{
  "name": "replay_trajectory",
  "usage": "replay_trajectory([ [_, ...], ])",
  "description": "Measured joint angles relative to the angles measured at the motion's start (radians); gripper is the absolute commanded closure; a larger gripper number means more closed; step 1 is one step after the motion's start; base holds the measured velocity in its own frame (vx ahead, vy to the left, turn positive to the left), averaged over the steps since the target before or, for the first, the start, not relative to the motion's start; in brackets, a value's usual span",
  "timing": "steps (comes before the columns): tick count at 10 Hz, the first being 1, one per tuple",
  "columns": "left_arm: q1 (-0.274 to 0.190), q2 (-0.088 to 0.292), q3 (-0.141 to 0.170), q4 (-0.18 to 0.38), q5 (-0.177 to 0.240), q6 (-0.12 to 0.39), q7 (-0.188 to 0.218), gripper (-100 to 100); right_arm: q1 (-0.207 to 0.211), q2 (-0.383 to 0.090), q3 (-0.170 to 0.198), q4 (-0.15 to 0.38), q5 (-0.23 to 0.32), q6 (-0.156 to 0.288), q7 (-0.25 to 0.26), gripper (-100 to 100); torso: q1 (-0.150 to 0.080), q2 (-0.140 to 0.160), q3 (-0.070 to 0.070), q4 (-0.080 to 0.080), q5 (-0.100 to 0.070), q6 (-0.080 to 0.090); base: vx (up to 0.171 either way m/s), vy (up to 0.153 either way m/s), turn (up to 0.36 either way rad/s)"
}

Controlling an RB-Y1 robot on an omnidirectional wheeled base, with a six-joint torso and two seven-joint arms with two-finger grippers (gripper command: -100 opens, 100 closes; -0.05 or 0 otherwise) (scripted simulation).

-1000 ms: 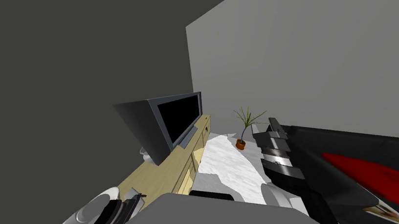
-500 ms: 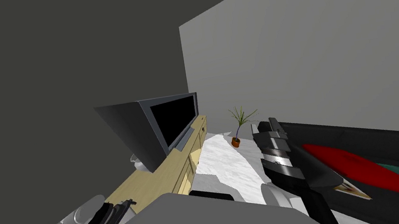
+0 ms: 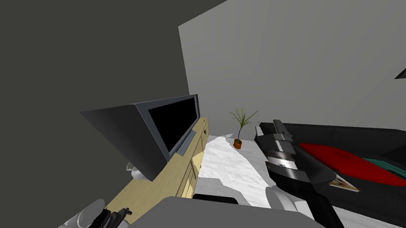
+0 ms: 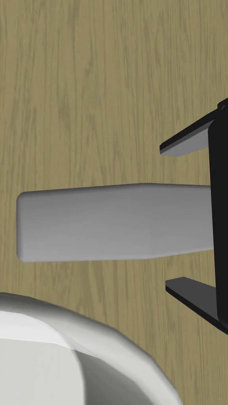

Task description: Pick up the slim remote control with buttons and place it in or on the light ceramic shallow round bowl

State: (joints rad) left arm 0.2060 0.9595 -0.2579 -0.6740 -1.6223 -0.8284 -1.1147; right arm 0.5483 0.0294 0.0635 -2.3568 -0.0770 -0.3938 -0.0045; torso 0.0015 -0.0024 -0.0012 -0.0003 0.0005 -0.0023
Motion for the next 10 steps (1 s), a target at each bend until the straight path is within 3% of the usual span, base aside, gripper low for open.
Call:
replay_trajectory([
  [1,-0.002,-0.001,-0.001,0.003,-0.002,0.001,-0.004,0,0.000,0.000,0.000,0.000,0.000,0.000,0.000,0,-0.001,0.000,0.000,0.000,0.000,0.000,0.000,0.000,0.000],
  [2,-0.001,-0.001,0.000,0.003,-0.002,0.000,-0.003,-100,0.000,0.000,0.000,0.000,0.000,0.000,0.000,0,-0.001,0.001,0.000,0.000,0.000,0.000,0.005,0.034,-0.060],
  [5,0.012,-0.033,-0.018,-0.004,-0.008,0.043,0.016,-100,0.000,0.000,0.000,0.000,0.000,0.000,0.000,0,0.000,0.001,0.001,0.000,0.000,0.000,0.000,0.028,-0.021],
  [6,0.011,-0.034,-0.018,-0.003,-0.008,0.045,0.015,100,0.000,0.000,0.000,0.000,0.000,0.000,0.000,0,-0.001,0.001,0.001,0.000,0.000,0.000,0.008,-0.008,0.025],
  [10,0.012,-0.033,-0.019,-0.003,-0.008,0.045,0.015,100,0.000,0.000,0.000,0.000,0.000,0.000,0.000,0,-0.002,0.001,0.000,0.000,0.000,0.000,0.007,-0.007,0.022],
])
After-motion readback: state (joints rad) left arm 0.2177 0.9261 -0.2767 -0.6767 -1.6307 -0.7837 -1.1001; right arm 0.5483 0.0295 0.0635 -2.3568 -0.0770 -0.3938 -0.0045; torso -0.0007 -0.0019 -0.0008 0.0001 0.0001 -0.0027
